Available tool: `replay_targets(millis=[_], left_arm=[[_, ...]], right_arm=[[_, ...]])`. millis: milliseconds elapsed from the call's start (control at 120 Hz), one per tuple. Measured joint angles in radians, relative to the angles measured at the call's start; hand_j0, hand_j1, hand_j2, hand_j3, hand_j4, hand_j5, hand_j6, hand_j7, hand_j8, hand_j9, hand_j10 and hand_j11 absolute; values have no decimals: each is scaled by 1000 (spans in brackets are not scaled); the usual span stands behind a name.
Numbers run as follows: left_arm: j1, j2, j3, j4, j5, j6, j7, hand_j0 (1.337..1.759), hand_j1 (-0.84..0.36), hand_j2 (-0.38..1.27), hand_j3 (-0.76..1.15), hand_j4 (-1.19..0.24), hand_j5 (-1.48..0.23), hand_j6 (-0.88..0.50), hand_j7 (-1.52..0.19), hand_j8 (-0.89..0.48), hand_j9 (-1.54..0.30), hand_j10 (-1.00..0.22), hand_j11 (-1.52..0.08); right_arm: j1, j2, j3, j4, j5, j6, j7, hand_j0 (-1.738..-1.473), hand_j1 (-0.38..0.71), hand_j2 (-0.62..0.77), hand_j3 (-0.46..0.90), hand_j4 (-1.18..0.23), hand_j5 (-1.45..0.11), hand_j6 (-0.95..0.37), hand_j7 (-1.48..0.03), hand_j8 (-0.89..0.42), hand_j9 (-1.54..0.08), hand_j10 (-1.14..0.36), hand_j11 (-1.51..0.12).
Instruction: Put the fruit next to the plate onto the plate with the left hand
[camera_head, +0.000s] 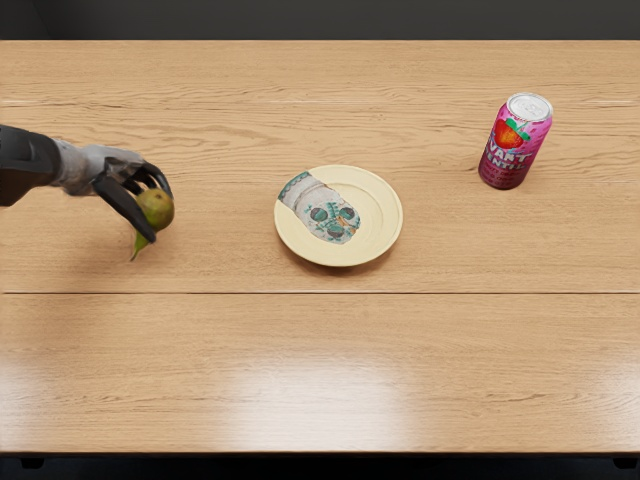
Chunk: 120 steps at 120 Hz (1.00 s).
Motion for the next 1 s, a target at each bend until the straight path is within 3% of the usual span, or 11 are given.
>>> replay_targets(millis=[217, 308, 550, 1000], left_arm=[[18, -30, -198, 22, -80, -59, 2, 1650, -220, 278, 0, -492, -1227, -324, -1192, -439, -1155, -814, -1148], [60, -80, -262, 80, -87, -58, 3, 1651, -208, 318, 0, -489, -1235, -319, -1200, -444, -1150, -836, -1144], [91, -203, -409, 216, -84, -56, 4, 1651, -206, 311, 0, -497, -1233, -322, -1207, -441, -1144, -864, -1135], [143, -293, -474, 243, -84, -55, 3, 1649, -255, 351, 0, -471, -1242, -288, -1217, -417, -1153, -867, -1147]], right_arm=[[0, 0, 0, 0, 0, 0, 0, -1658, -337, -2, 0, -10, -13, -9, -13, -9, -13, -9, -13], [0, 0, 0, 0, 0, 0, 0, -1658, -337, -2, 0, -10, -13, -9, -13, -9, -13, -9, -13], [0, 0, 0, 0, 0, 0, 0, -1658, -337, -2, 0, -10, -13, -9, -13, -9, -13, -9, -13], [0, 0, 0, 0, 0, 0, 0, -1658, -337, -2, 0, -10, -13, -9, -13, -9, -13, -9, -13]])
